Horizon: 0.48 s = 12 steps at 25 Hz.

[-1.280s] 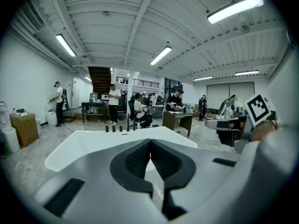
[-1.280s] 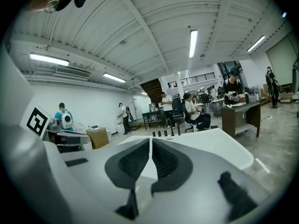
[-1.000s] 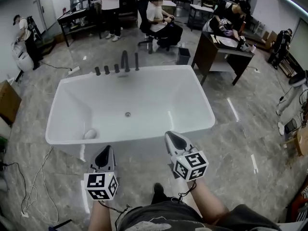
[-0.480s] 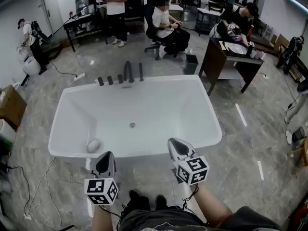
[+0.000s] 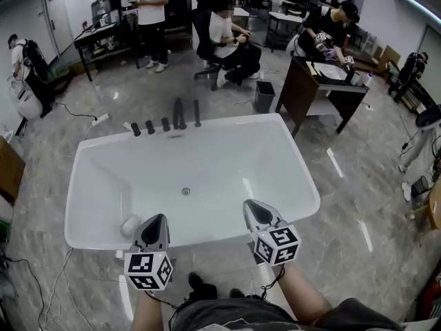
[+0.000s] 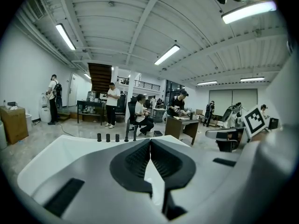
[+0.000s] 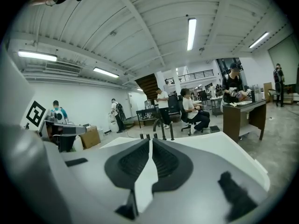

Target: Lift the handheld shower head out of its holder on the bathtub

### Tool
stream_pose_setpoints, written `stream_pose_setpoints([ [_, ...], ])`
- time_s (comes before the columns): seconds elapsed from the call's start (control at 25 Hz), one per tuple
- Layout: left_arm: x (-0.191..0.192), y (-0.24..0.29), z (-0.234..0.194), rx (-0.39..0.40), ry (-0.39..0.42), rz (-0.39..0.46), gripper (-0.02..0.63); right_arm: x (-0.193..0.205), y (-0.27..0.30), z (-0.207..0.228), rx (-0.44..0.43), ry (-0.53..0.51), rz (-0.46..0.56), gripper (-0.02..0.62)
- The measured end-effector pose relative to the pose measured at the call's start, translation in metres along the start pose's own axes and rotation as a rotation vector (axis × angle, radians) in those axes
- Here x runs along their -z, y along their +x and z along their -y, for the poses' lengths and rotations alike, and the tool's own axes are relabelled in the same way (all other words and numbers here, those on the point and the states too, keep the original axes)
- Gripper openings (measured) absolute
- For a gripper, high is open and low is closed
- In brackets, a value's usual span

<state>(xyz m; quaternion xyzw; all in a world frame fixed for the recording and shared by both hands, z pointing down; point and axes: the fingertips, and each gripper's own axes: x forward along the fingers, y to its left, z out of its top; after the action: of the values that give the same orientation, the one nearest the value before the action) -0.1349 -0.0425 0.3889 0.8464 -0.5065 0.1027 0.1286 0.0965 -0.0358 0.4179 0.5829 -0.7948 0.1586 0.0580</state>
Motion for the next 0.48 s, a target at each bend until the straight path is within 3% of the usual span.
stream_pose_setpoints([
  [0.48, -0.012, 0.049, -0.091, 0.107, 0.000, -0.019, 0.015, -0.017, 0.092, -0.026, 0.119, 0.023, -0.003, 0.032],
])
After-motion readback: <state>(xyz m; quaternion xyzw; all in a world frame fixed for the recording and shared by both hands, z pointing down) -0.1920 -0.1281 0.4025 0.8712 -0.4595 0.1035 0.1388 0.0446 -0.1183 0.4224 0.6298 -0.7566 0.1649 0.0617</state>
